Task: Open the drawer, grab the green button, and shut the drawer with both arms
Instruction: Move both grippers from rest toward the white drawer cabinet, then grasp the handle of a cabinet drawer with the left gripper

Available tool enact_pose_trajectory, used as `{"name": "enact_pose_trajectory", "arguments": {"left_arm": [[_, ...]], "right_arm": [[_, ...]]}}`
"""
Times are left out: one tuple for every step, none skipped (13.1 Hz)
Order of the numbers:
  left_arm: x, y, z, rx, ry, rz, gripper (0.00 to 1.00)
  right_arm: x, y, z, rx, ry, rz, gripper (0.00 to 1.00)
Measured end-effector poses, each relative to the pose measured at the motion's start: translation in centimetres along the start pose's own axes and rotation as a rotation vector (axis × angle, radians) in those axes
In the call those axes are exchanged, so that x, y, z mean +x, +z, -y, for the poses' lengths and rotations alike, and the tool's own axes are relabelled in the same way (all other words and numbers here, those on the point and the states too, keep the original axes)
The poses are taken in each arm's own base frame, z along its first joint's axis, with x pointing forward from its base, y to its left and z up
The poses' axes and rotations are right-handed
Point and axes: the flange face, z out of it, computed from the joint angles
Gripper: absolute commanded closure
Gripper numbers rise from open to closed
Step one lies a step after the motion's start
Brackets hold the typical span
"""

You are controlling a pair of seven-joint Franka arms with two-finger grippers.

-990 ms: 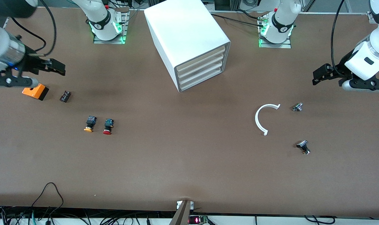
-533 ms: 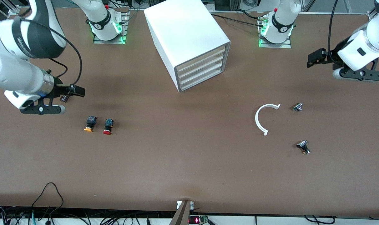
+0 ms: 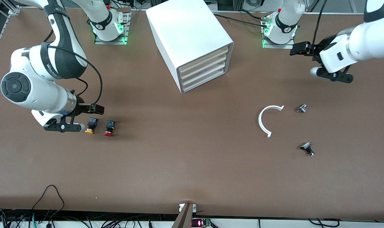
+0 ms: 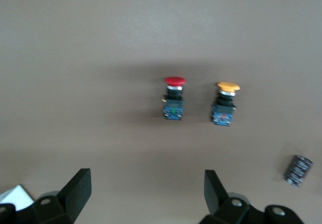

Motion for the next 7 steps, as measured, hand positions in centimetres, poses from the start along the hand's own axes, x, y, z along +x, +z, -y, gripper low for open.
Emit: {"name": "enact_pose_trajectory", "arguments": {"left_arm": [[0.8,1.0,-0.5,-0.048,0.023,0.032,0.01],[1.9,2.1,-1.1,-0.101,0.063,0.062,0.01],[3.3,3.2,-1.5,-0.168,0.115,0.083,0.01],[4.9,4.3,-1.6,-0.23,0.16,0.077,0.01],[6.5,5.4,-1.5,-0.287,0.201,0.054,0.01],[7.9,6.9,-1.3,-0.35,0.251,0.028,0.01],[9.0,8.9,-0.9,-0.415,0.306,0.002,0.01]], "right_arm": [[0.4,0.1,0.6,0.009,0.017,-0.004,0.01],[0.8,0.4,1.6,0.015,0.035,-0.012,0.01],[1.0,0.7,3.0,0.018,0.053,-0.023,0.01],[1.0,1.1,4.5,0.02,0.075,-0.032,0.01],[0.9,1.6,6.1,0.021,0.099,-0.037,0.01],[0.8,1.9,7.4,0.022,0.124,-0.04,0.01],[0.5,2.1,8.4,0.022,0.154,-0.042,0.01]]}}
